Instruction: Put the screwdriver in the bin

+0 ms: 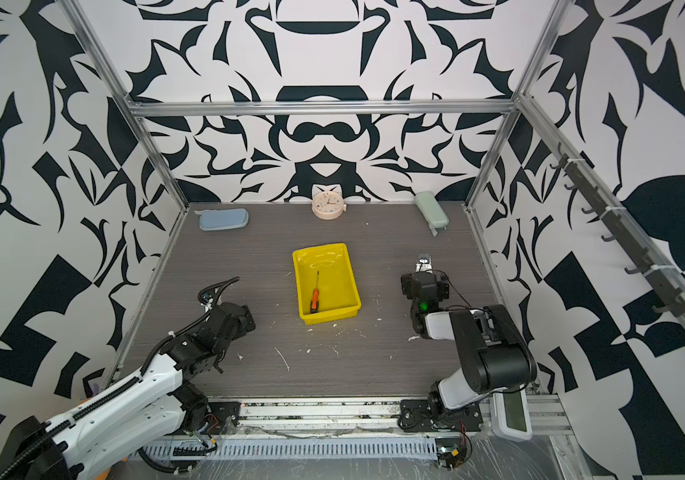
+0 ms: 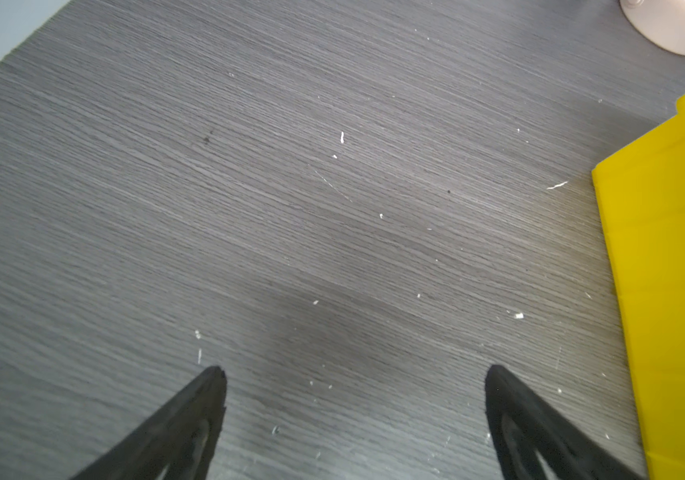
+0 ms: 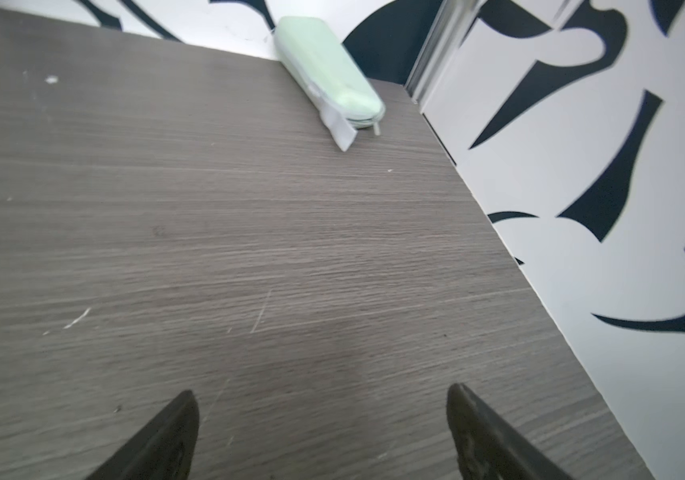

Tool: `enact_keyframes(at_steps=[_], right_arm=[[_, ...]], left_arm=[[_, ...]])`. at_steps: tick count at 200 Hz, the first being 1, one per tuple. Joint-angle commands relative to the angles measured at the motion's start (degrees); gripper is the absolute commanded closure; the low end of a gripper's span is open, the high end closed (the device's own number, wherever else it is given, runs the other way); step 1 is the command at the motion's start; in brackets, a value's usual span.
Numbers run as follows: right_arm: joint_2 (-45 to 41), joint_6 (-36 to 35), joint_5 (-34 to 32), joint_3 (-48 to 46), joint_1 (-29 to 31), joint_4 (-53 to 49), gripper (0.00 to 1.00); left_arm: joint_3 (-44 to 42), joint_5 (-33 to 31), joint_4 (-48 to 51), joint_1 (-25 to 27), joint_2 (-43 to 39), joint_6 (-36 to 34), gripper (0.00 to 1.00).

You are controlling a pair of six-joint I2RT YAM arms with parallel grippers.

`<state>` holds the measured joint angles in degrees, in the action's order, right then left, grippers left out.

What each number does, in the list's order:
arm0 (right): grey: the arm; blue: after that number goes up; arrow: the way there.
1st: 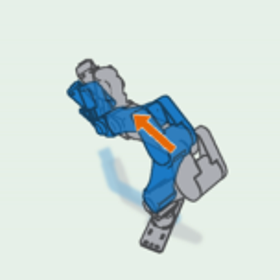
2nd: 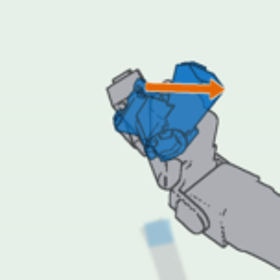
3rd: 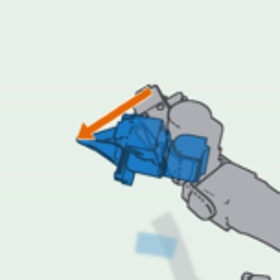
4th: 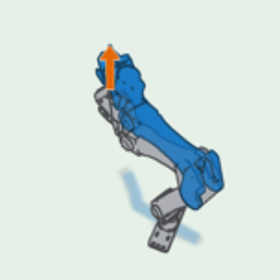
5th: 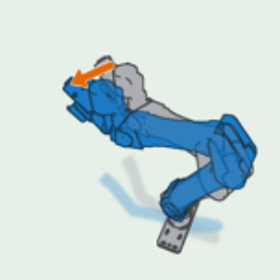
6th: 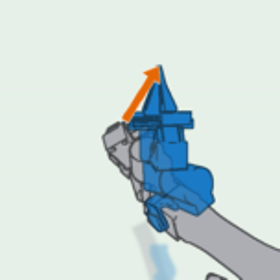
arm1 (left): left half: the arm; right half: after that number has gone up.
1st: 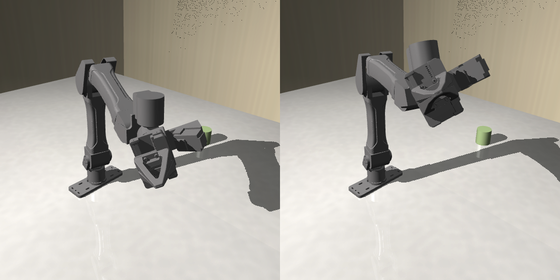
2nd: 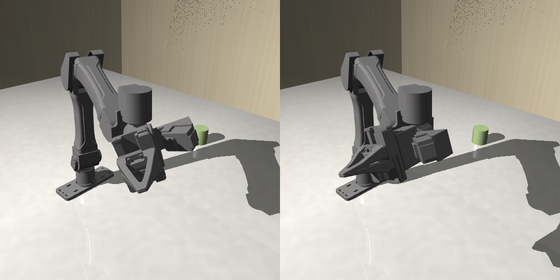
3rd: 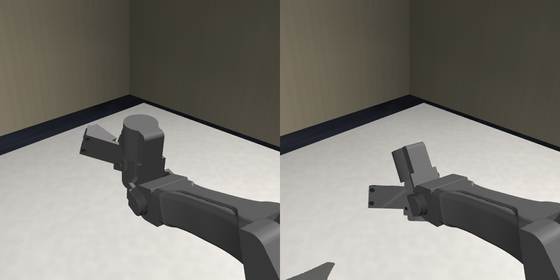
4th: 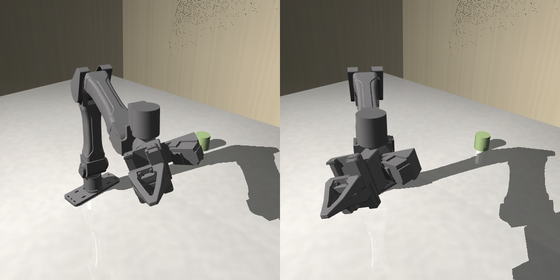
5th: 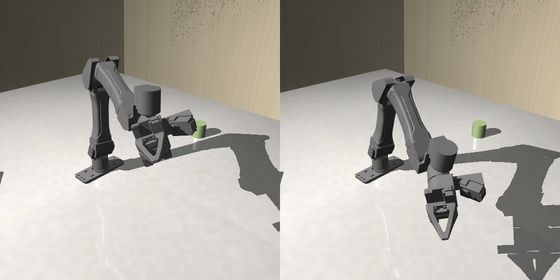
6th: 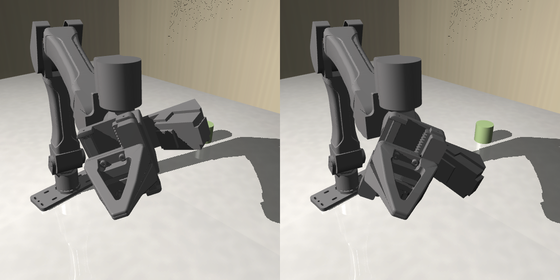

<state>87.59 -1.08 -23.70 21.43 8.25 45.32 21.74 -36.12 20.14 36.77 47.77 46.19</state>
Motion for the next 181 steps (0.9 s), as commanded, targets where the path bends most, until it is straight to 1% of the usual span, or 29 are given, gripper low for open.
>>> enact_keyframes(at_steps=[1, 5, 17, 26, 33, 36, 40, 48, 68, 81, 89, 97, 104, 110, 114, 122, 128, 133, 141, 164, 181], right_arm=[[2.8, 1.3, 1.9, -3.6, 0.0, 15.1, 0.07], [2.9, 1.1, 1.9, -4.3, -0.1, 15.8, 0.07], [1.0, 2.0, 2.6, -4.7, 0.0, 13.4, 0.08], [1.6, 1.5, 2.2, -4.6, 0.0, 14.2, 0.08], [2.2, 1.5, 1.4, -4.1, -0.1, 14.3, 0.05], [2.2, 1.6, 1.0, -3.9, 0.0, 13.7, 0.01], [2.2, 2.0, 0.2, -3.2, -0.1, 12.0, 0.0], [1.8, 2.5, -0.5, -1.7, -0.1, 8.8, 0.0], [2.0, 2.0, 0.5, -2.3, 0.1, 10.6, 0.0], [1.7, 1.9, 1.2, -2.3, 0.1, 9.9, 0.0], [1.7, 1.8, 1.2, -2.3, 0.0, 9.9, 0.0], [1.7, 1.8, 1.4, -2.3, 0.1, 10.2, 0.0], [1.8, 1.8, 1.5, -2.4, 0.1, 10.4, 0.0], [1.8, 1.7, 1.6, -2.4, 0.1, 10.4, 0.0], [1.8, 1.7, 1.6, -2.5, 0.1, 10.4, 0.0], [1.8, 1.8, 1.6, -2.5, 0.1, 10.3, 0.0], [1.8, 1.7, 1.7, -2.4, 0.0, 10.3, 0.0], [1.9, 1.5, 1.8, -2.3, 0.0, 10.2, 0.0], [1.9, 1.5, 1.9, -2.2, 0.1, 10.0, 0.0], [1.9, 1.5, 1.8, -2.2, 0.0, 10.1, 0.0], [1.9, 1.5, 1.9, -2.2, 0.0, 10.0, 0.0]], left_arm=[[1.3, 1.7, -1.3, 0.1, -0.6, -1.7, 0.0], [1.2, 1.6, -1.4, 0.1, -0.8, -1.7, 0.0], [0.9, 1.0, -1.2, 0.1, -1.9, -1.7, 0.0], [0.5, -0.3, -1.4, 0.1, -2.9, -1.8, 0.0], [0.3, -1.7, -1.7, 0.1, -3.6, -2.2, 0.0], [0.3, -2.5, -1.7, 0.1, -3.9, -2.6, 0.0], [0.4, -3.5, -2.0, 0.1, -4.4, -3.2, 0.0], [0.6, -6.0, -2.6, 0.1, -5.3, -4.3, 0.0], [1.3, -14.1, -6.0, 0.1, -7.0, -6.1, 0.0], [1.3, -20.1, -10.9, 0.1, -7.9, -9.4, 0.0], [0.6, -24.8, -15.2, 0.1, -8.2, -12.3, 0.0], [-0.8, -29.4, -22.3, 0.0, -8.1, -16.3, 0.0], [-2.8, -31.6, -30.6, -0.4, -7.6, -22.1, 0.01], [-4.9, -30.3, -39.3, -1.3, -7.1, -28.7, 0.0], [-6.3, -27.6, -44.3, -2.2, -6.6, -33.2, 0.0], [-8.4, -19.1, -50.3, -4.5, -5.6, -40.9, 0.0], [-9.3, -11.7, -52.0, -6.4, -4.8, -45.6, 0.01], [-9.6, -7.3, -53.0, -7.9, -3.8, -48.5, 0.0], [-9.9, -4.7, -55.2, -10.6, -1.1, -49.9, 0.0], [-10.3, -5.7, -62.7, -15.5, 7.2, -49.3, 0.01], [-11.6, -3.4, -71.4, -18.8, 13.1, -48.4, 0.0]])
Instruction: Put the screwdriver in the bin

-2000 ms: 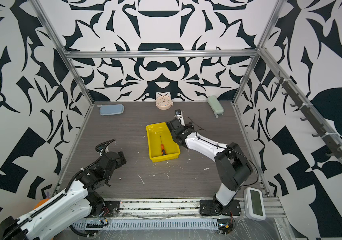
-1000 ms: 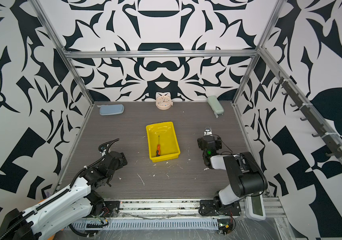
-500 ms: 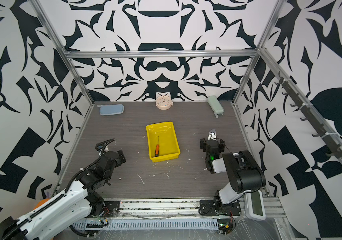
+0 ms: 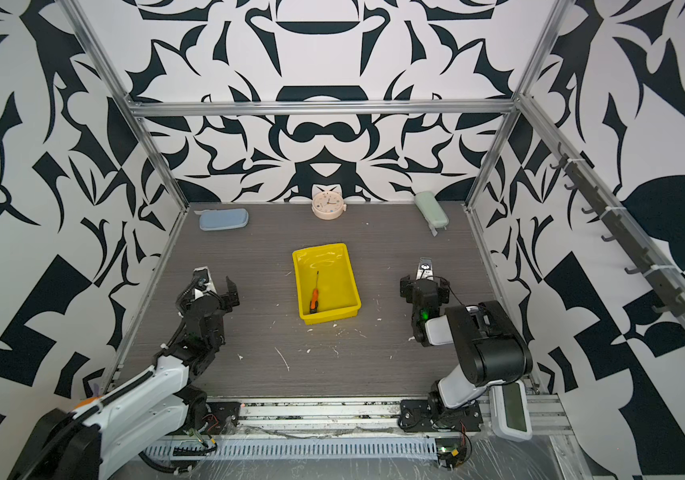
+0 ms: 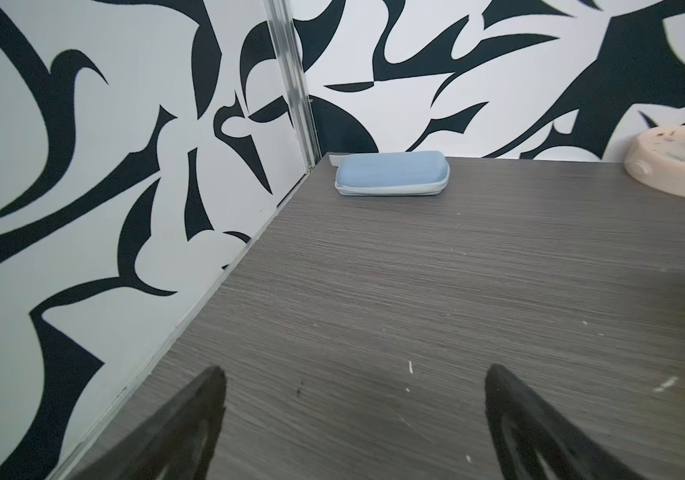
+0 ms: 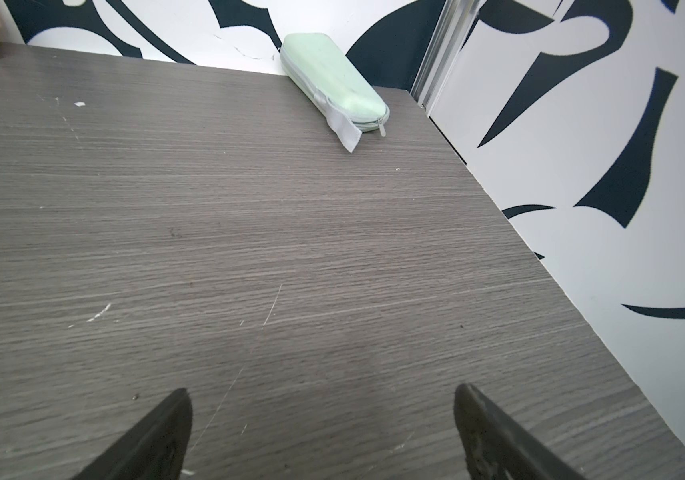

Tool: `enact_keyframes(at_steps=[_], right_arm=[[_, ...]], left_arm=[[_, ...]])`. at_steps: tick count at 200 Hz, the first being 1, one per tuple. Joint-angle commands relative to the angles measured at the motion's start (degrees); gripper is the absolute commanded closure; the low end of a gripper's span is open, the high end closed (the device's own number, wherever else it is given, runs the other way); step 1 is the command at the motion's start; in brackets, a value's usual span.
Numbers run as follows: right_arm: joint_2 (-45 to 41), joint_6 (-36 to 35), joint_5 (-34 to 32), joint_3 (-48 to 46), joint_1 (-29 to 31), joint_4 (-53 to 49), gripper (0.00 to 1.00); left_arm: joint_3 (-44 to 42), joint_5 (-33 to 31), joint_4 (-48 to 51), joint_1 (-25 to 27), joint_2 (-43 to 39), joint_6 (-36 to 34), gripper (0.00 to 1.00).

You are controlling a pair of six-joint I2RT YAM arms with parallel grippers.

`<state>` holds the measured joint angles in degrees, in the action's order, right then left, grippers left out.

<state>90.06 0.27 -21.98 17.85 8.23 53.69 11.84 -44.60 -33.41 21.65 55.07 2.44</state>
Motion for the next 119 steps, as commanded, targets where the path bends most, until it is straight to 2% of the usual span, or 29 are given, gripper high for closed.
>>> enact_keyframes(at_steps=[1, 21, 34, 53, 77, 100, 119], right_arm=[[-0.6, 0.1, 0.2, 1.4, 0.0, 1.7, 0.0], [-0.6, 0.1, 0.2, 1.4, 0.1, 1.7, 0.0], [-0.6, 0.1, 0.2, 1.4, 0.1, 1.7, 0.0], [-0.6, 0.1, 0.2, 1.4, 0.0, 1.7, 0.0], [-0.6, -0.2, 0.8, 1.7, 0.1, 1.2, 0.0], [-0.5, -0.2, 0.9, 1.7, 0.1, 1.1, 0.0], [-0.5, -0.3, 0.8, 1.7, 0.1, 1.1, 0.0]], left_arm=[[-1.7, 5.2, -18.3, -3.9, 6.2, -4.6, 0.0], [-0.1, 9.6, -21.0, -7.5, 14.0, -3.1, 0.0], [1.5, 13.1, -21.4, -9.3, 20.4, -4.7, 0.01], [2.4, 13.8, -27.6, -10.2, 26.2, -7.2, 0.0], [2.7, 17.3, -34.6, -15.5, 33.4, -2.2, 0.01], [2.5, 20.4, -36.5, -19.0, 36.2, 1.1, 0.01], [5.3, 21.2, -28.3, -19.0, 34.6, 1.3, 0.0]])
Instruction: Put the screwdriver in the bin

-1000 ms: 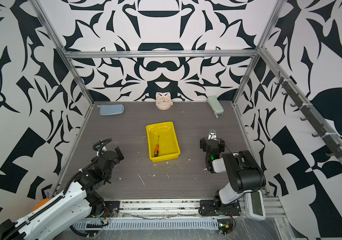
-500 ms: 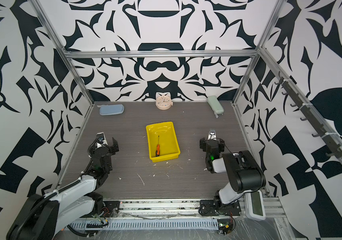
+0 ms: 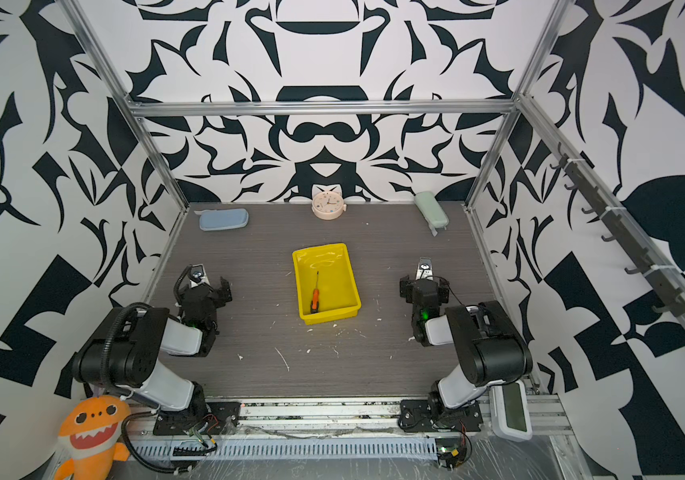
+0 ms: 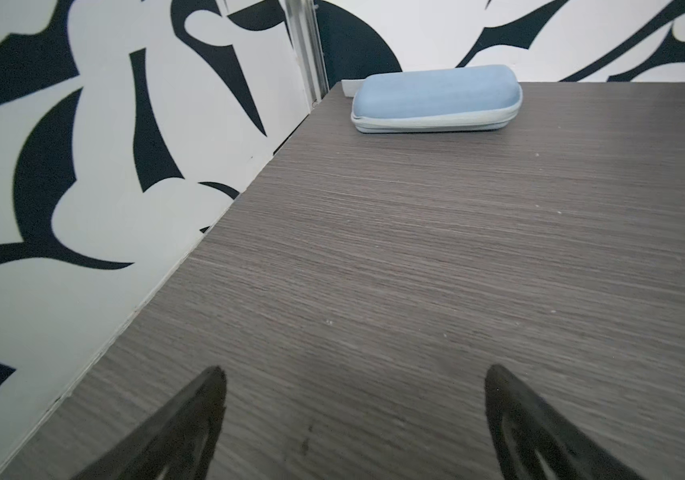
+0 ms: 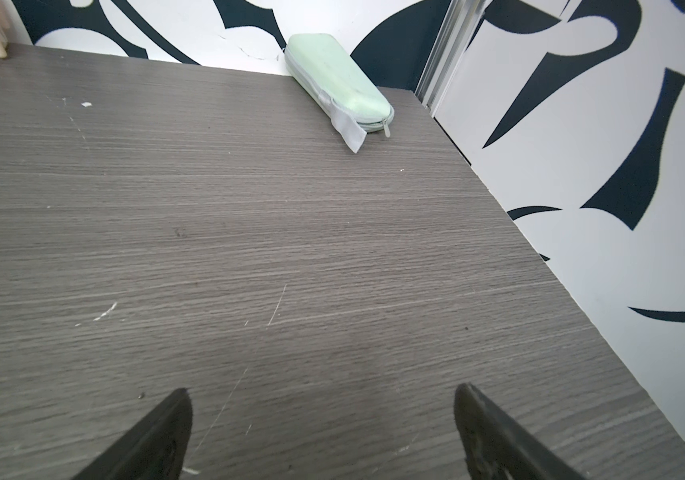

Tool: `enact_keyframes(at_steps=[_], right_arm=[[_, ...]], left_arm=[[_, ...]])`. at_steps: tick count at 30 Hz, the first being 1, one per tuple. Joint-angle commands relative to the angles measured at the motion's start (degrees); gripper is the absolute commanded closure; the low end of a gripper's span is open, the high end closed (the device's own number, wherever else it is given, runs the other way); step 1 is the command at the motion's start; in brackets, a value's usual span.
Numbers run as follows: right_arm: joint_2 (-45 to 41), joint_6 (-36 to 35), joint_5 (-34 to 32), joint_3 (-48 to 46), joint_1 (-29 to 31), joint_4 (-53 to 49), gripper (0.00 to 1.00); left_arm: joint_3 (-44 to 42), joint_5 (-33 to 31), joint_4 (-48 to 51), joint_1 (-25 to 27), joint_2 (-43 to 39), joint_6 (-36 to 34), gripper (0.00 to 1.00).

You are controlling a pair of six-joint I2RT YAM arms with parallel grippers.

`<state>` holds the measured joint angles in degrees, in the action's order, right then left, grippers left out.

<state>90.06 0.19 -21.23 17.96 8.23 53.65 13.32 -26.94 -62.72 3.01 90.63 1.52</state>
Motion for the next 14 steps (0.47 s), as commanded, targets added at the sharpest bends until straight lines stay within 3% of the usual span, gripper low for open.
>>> enact_keyframes(at_steps=[1, 3, 14], right_arm=[[-0.5, -0.2, 0.1, 1.6, 0.1, 1.1, 0.0], [-0.5, -0.2, 0.1, 1.6, 0.1, 1.1, 0.0], [-0.6, -0.8, 5.0, 1.5, -0.7, 1.1, 0.0]], left_arm=[[4.1, 3.6, 1.6, -0.4, -1.0, 2.3, 0.0], [6.2, 2.5, 5.9, -0.4, -1.2, 3.0, 0.0], [5.8, 2.4, 4.4, -0.5, -0.7, 2.7, 0.0]])
